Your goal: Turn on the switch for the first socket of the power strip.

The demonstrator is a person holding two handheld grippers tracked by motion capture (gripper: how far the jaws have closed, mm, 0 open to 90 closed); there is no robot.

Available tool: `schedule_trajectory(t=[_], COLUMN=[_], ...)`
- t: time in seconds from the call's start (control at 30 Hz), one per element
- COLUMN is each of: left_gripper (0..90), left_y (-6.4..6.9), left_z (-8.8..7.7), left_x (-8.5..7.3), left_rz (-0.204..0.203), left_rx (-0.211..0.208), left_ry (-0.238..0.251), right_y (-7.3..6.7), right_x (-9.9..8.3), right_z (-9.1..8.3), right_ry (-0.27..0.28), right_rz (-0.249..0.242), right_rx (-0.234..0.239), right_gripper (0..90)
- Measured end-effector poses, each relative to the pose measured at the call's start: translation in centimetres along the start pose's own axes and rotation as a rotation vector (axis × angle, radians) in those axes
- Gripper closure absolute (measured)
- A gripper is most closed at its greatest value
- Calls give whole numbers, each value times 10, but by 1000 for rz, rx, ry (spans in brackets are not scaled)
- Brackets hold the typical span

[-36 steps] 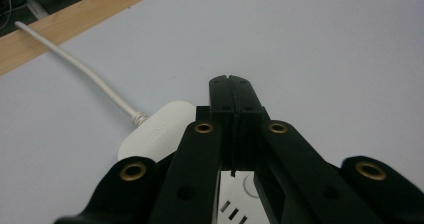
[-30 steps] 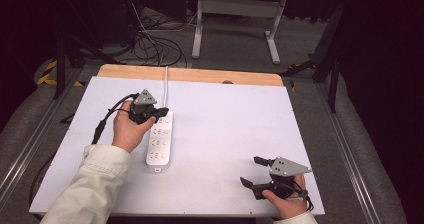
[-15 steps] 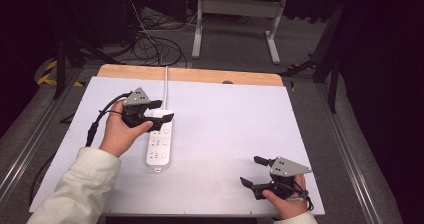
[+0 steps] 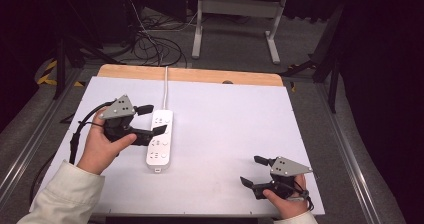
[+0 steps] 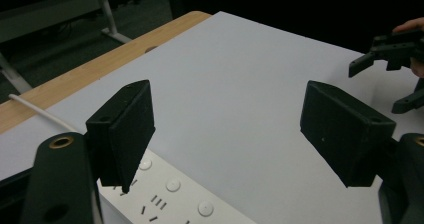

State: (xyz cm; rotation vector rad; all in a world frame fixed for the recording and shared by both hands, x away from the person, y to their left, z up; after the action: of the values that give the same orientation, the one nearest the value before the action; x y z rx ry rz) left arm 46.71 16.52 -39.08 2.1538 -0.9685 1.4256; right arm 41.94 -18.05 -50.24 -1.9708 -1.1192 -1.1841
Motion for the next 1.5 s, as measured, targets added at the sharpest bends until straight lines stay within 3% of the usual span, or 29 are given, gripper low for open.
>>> schedule_trajectory(t=[0.17,0.37,0.5,0.63,0.93,1.03,1.3,1.4,1.5], left_gripper=[218,204,200,202,184,176,152,132,120], left_y=[3,6,7,8,12,10,10,9,11], left_z=[-12,-24,-34,-43,-54,-59,-67,-67,-67], left_x=[-13,-28,-39,-50,-86,-95,-123,-132,-141], left_rz=[70,29,20,34,-21,-1,-50,-26,-28], left_rx=[69,45,57,106,70,95,58,61,36], left_ry=[-18,-2,1,21,6,7,25,11,1], right_y=[0,-1,-1,-1,-2,-2,-2,-2,-2], right_x=[0,1,0,1,2,2,2,2,2], right_z=[0,0,0,-1,-1,-1,-3,-3,-3], right_ry=[1,0,1,6,12,13,21,20,21], right_rz=[-2,-3,-2,-4,-6,-9,-22,-22,-23], right_rx=[-1,0,-1,4,7,9,14,10,10], right_gripper=[158,157,155,146,133,126,100,98,97])
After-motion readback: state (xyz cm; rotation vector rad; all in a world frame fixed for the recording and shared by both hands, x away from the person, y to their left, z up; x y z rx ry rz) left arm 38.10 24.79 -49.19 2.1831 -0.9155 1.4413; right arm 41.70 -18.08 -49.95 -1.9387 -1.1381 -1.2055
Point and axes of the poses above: each handheld gripper's, and its own axes: z roughly forward along the jaws, x roughly out of its top, y roughly to its right, the point moved 7 cm from there along z, roughly forward along the jaws, and after that the axes turned 7 degrees about x, right-handed, at the moved point
